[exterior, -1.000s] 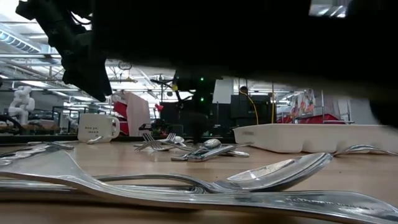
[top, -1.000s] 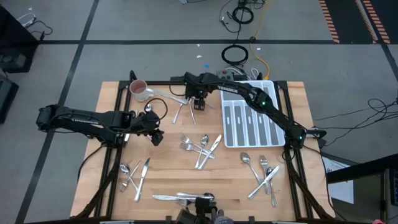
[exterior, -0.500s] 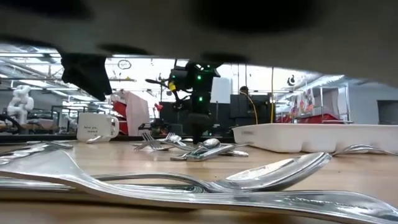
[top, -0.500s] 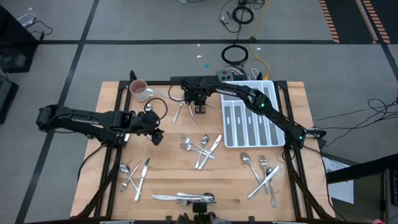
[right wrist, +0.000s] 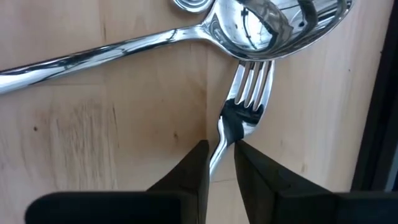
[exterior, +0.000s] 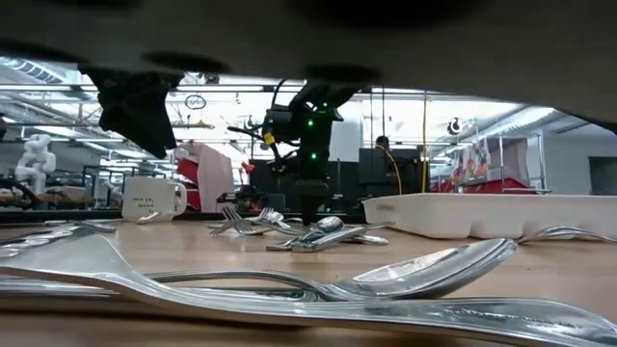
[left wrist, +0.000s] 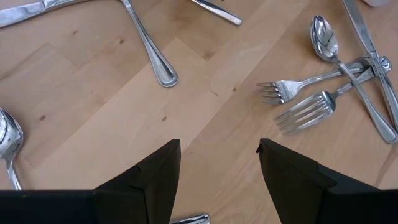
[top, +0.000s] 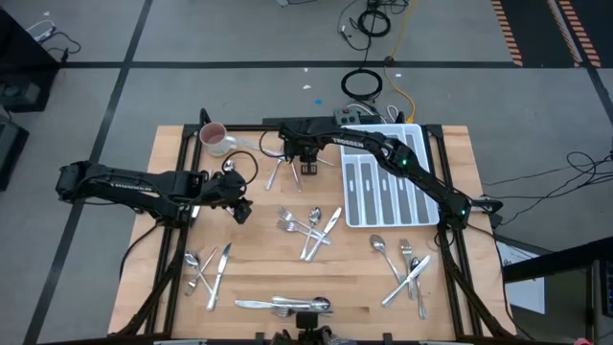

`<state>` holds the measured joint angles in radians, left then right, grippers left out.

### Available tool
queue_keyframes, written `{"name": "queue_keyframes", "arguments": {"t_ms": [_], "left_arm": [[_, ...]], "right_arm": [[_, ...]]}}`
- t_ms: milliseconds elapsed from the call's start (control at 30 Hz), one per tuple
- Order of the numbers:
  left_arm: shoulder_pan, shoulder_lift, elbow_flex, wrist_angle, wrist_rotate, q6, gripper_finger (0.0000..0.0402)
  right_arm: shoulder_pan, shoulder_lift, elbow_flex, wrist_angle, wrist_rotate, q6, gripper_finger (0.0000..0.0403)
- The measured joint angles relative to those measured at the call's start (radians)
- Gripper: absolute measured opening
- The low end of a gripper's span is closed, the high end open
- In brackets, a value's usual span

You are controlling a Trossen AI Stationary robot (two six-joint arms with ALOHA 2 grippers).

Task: Sort silverware
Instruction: Put the silver fork into the silverware tray

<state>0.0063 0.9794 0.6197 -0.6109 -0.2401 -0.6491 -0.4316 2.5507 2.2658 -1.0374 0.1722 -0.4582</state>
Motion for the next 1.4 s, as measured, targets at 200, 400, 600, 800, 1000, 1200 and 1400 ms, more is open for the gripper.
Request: {"name": "queue_keyframes", "arguments": {"t_ms": [200,400,600,800,1000,1200,1400], "left_arm": [[0.0,0.0,0.0,0.0,0.0,0.0,0.0223],[0.0,0.0,0.0,0.002,0.0,0.0,0.0223],[0.0,0.0,-0.001,0.003,0.0,-0.015,0.0223],[0.001,0.0,-0.001,0.12,0.029,-0.129,0.0223],[0.13,0.082,0.031,0.28,0.039,-0.114,0.0223],[0.31,0.241,0.155,0.213,0.198,0.009,0.0223],[0.363,0.291,0.312,-0.122,0.241,0.128,0.0223]], "right_arm": [[0.004,-0.016,0.015,0.06,-0.053,-0.089,0.0049],[0.005,-0.047,0.091,0.077,-0.076,-0.036,0.0004],[-0.02,-0.077,0.09,-0.032,-0.125,-0.044,0.0019],[-0.076,-0.077,0.089,-0.201,-0.168,0.069,0.0111],[-0.099,-0.169,0.088,-0.266,-0.5,0.13,0.0214],[-0.085,-0.315,0.09,-0.252,-0.366,0.1,0.0254],[0.029,-0.391,0.091,-0.417,-0.26,0.158,0.0243]]}}
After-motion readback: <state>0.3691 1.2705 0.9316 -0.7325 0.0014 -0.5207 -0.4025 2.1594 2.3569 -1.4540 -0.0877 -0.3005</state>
